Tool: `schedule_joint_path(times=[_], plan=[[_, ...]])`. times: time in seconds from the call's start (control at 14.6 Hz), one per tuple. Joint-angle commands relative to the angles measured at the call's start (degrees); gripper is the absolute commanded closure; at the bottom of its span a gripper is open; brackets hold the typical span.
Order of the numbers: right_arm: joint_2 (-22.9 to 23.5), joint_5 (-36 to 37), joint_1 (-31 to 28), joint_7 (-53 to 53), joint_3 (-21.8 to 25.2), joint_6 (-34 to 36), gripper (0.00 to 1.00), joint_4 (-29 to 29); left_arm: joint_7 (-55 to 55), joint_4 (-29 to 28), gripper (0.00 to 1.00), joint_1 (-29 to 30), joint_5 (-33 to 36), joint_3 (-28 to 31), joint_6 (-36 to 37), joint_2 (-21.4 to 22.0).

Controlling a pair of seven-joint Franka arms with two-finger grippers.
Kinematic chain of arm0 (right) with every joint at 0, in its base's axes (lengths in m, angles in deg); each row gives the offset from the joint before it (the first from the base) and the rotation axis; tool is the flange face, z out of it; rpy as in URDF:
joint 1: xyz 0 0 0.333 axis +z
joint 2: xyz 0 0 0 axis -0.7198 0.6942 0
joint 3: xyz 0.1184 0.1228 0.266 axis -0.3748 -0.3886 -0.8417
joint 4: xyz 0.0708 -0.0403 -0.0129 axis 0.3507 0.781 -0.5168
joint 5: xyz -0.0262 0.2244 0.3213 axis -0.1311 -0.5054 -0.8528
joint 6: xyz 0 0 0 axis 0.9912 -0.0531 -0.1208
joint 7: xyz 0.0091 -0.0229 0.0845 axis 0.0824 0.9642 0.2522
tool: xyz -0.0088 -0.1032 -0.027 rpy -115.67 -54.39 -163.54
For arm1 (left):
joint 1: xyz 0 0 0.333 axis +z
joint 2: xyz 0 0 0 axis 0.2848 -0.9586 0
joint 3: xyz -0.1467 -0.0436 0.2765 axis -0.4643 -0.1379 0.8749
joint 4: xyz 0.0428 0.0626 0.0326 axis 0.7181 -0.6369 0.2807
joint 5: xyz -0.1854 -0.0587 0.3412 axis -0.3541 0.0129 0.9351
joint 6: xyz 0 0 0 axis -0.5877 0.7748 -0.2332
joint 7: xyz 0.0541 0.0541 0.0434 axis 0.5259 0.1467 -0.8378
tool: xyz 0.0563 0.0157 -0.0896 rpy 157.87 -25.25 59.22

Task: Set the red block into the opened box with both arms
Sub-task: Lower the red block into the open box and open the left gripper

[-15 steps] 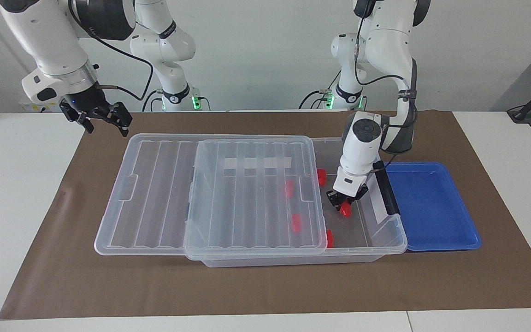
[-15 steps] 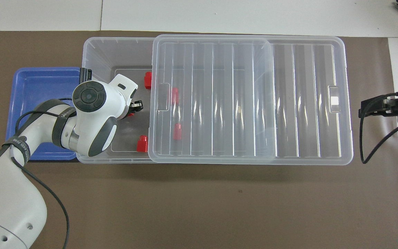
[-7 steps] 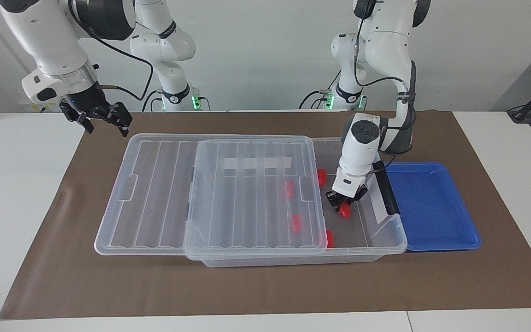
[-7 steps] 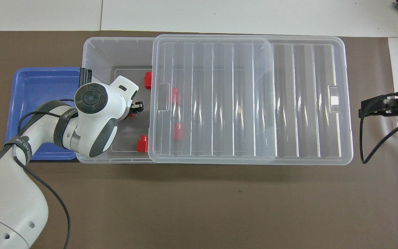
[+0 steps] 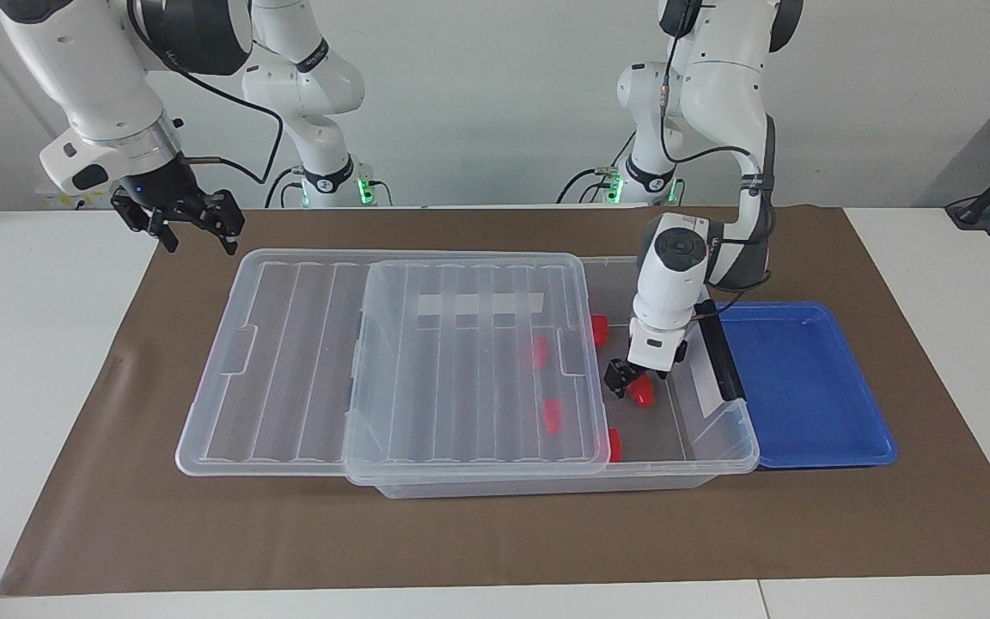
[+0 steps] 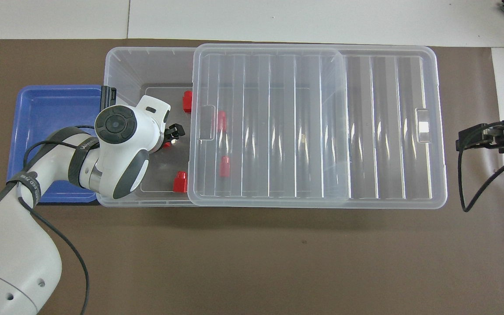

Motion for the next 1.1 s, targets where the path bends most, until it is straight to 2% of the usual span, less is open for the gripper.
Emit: schedule_joint_path(times=[0.0, 0.07, 0.14, 0.55, 1.03], plan=[[-1.32, -1.73, -0.94, 2.41, -0.35, -1.87, 0.76, 2.00, -9.08, -0.74, 0.00, -0.62, 1.52, 0.58, -1.07, 0.20], [-1.32, -1.99, -0.94, 2.50, -0.26, -1.87, 0.97, 2.09, -11.46, -0.74, 0.00, -0.62, 1.52, 0.58, -1.07, 0.12], [-1.32, -2.43, -1.02, 2.41, -0.26, -1.95, 1.00, 2.09, -14.79, -0.82, 0.00, -0.62, 1.52, 0.58, -1.07, 0.12], [-1.41, -2.61, -1.47, 2.15, -0.17, -2.04, 1.00, 2.09, -32.46, -0.30, 0.00, -0.71, 1.52, 0.49, -0.89, 0.20], [-1.41, -2.61, -1.55, 2.06, -0.17, -1.96, 1.00, 2.17, -35.21, -0.03, 0.00, -1.76, 1.52, 0.32, 4.20, 2.84]])
